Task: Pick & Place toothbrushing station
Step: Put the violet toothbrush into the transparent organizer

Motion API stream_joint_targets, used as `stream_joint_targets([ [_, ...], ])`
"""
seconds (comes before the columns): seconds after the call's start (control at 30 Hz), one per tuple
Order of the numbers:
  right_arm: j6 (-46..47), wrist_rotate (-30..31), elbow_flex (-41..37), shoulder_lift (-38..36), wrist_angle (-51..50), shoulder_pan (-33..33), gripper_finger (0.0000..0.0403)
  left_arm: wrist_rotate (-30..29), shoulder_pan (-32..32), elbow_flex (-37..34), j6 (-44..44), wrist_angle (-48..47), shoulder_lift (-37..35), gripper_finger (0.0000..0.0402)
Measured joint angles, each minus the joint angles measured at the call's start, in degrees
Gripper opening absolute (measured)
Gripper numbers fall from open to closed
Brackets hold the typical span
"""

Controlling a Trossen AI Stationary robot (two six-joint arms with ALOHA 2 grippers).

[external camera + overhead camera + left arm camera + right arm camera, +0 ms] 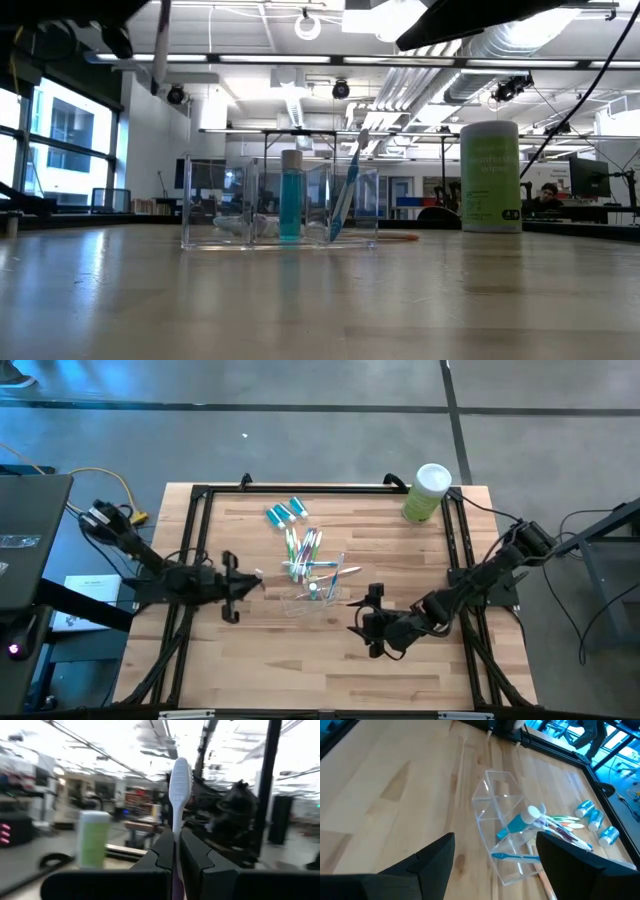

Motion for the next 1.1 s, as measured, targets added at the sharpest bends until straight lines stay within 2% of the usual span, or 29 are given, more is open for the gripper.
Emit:
stream_joint_targets([
  [0.2,1.6,-0.4,0.0,0.0,-0.2,-1.3,0.0272,11.9,9.1,1.8,-9.5,1.9,10.1,0.0003],
  [0.3,1.9,-1.4,0.0,0.0,-0.3,-1.2,0.0272,16.2,11.0,3.2,-8.2,6.3,16.1,0.0003],
  [0.37,1.9,-2.3,0.0,0.0,-0.3,-1.1,0.0272,17.7,11.5,4.7,-7.1,5.7,18.6,0.0003],
  [0.6,2.2,-3.3,0.0,0.0,-1.2,-1.1,0.0272,18.2,12.9,8.9,-6.0,6.4,24.8,0.001],
  [0.8,2.4,-3.3,0.0,0.0,-1.4,-1.1,0.0272,17.7,14.3,8.5,-5.8,6.1,25.6,0.0012],
  [1.1,2.2,-3.3,0.0,0.0,-1.1,-1.1,0.0272,17.2,15.8,8.5,-9.9,-0.3,25.6,0.0013],
])
